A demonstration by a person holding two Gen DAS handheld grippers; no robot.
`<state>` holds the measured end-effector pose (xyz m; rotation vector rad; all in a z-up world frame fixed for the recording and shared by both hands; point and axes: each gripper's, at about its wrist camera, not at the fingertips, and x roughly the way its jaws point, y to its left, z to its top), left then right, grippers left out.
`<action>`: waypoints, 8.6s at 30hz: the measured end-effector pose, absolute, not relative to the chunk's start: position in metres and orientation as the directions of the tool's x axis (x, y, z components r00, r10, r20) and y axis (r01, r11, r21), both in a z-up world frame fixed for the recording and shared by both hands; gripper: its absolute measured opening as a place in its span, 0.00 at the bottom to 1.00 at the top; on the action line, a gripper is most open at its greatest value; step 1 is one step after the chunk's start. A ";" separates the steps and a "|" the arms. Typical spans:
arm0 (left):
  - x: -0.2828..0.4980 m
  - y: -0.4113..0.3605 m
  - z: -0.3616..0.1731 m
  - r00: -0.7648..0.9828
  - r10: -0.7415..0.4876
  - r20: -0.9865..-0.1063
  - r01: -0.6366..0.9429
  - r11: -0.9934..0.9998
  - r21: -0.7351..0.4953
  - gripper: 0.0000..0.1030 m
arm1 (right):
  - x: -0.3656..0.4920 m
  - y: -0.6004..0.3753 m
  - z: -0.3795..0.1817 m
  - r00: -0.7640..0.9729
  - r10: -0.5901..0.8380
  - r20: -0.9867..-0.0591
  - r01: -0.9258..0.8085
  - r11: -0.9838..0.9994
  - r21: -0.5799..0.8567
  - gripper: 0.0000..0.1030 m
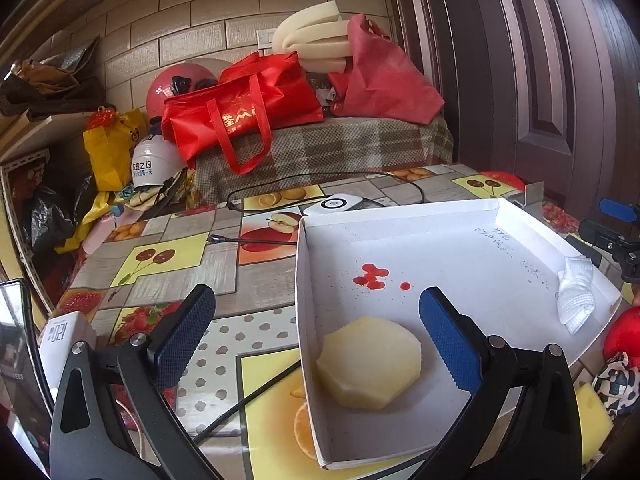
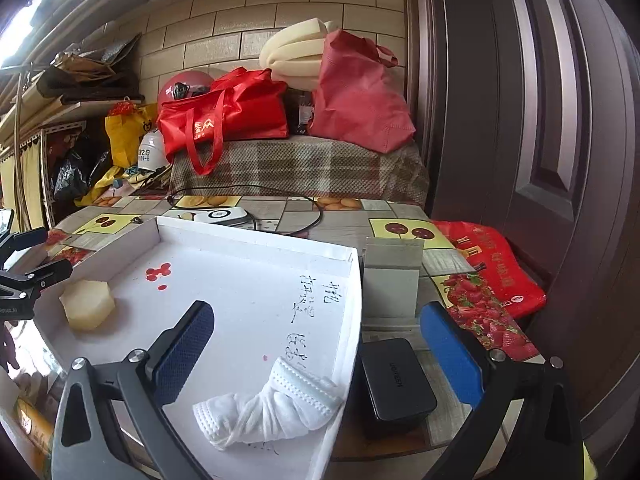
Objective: Organize soft objects
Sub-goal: 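Drop the sponge into the white tray with the left gripper while the right gripper drops the sock in, then grasp a white foam block with the left gripper while the right gripper grasps the red apple plush, then place the foam block in the tray with the left gripper while the right gripper places the apple plush, then move the left gripper to another foam block while the right gripper moves to the pink fluffy ball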
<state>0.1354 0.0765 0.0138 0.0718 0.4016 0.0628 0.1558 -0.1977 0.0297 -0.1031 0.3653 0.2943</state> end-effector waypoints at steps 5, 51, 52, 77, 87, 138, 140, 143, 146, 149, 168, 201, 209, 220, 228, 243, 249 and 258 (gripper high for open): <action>0.127 0.095 0.014 0.918 0.066 -0.391 -0.075 0.997 -0.007 1.00 | 0.148 -0.216 0.034 0.929 0.215 -0.301 -0.223 0.975 0.008 1.00; -0.002 0.052 -0.002 0.725 -0.430 -0.538 0.500 0.866 -0.018 1.00 | 0.065 -0.217 0.010 0.785 0.309 -0.536 -0.323 0.944 0.072 1.00; 0.002 0.052 -0.003 0.719 -0.417 -0.556 0.486 0.873 -0.026 1.00 | 0.068 -0.216 0.008 0.778 0.313 -0.545 -0.322 0.943 0.082 1.00; 0.000 0.047 -0.046 0.607 -0.148 -0.780 0.304 0.951 0.056 1.00 | 0.075 -0.220 0.003 0.748 0.289 -0.597 -0.280 0.954 0.111 0.94; -0.004 0.070 -0.039 0.634 -0.173 -0.753 0.265 0.964 0.002 0.58 | 0.073 -0.206 0.002 0.725 0.321 -0.610 -0.350 0.934 0.075 0.44; 0.118 0.065 0.018 0.946 -0.061 -0.319 0.096 0.991 0.093 0.55 | 0.131 -0.185 0.027 0.880 0.306 -0.364 -0.323 0.946 0.017 0.41; 0.121 0.057 0.018 0.945 -0.069 -0.318 0.111 0.987 0.117 0.55 | 0.137 -0.175 0.027 0.869 0.325 -0.374 -0.352 0.936 -0.004 0.41; 0.125 0.049 0.017 0.941 -0.082 -0.328 0.136 0.980 0.147 0.55 | 0.146 -0.163 0.025 0.850 0.346 -0.398 -0.389 0.921 -0.029 0.41; 0.129 0.046 0.016 0.931 -0.097 -0.353 0.160 0.975 0.154 0.55 | 0.151 -0.157 0.024 0.838 0.355 -0.415 -0.406 0.913 -0.039 0.42; 0.136 0.049 0.014 0.917 -0.094 -0.387 0.156 0.979 0.131 0.56 | 0.152 -0.158 0.023 0.835 0.354 -0.422 -0.404 0.914 -0.032 0.44; 0.146 0.046 0.008 0.897 -0.074 -0.435 0.144 0.981 0.130 0.56 | 0.157 -0.153 0.022 0.834 0.335 -0.439 -0.395 0.917 -0.051 0.72; 0.137 0.057 0.013 0.928 0.014 -0.373 0.040 0.990 0.138 1.00 | 0.148 -0.171 0.028 0.880 0.308 -0.363 -0.331 0.944 -0.001 1.00; 0.124 0.083 0.018 0.943 0.035 -0.332 -0.029 0.999 0.023 1.00 | 0.142 -0.177 0.031 0.902 0.286 -0.323 -0.299 0.954 0.008 1.00; 0.077 0.098 0.013 0.924 -0.046 -0.379 0.060 0.998 0.024 1.00 | 0.120 -0.208 0.031 0.919 0.207 -0.337 -0.199 0.978 0.060 1.00; 0.016 0.094 0.006 0.842 -0.281 -0.461 0.346 0.937 0.060 1.00 | 0.072 -0.264 0.019 0.874 0.247 -0.419 -0.160 0.959 0.232 1.00; -0.029 0.024 -0.036 0.643 -0.332 -0.690 0.670 0.681 0.296 1.00 | -0.009 -0.186 0.009 0.510 0.640 -0.574 -0.690 0.703 0.171 1.00; -0.035 0.009 -0.038 0.639 -0.359 -0.680 0.708 0.619 0.340 1.00 | -0.011 -0.161 -0.002 0.434 0.611 -0.662 -0.748 0.654 0.115 0.81; -0.023 0.002 -0.038 0.594 -0.393 -0.702 0.745 0.599 0.295 0.87 | -0.005 -0.149 -0.024 0.362 0.538 -0.761 -0.747 0.656 0.108 0.75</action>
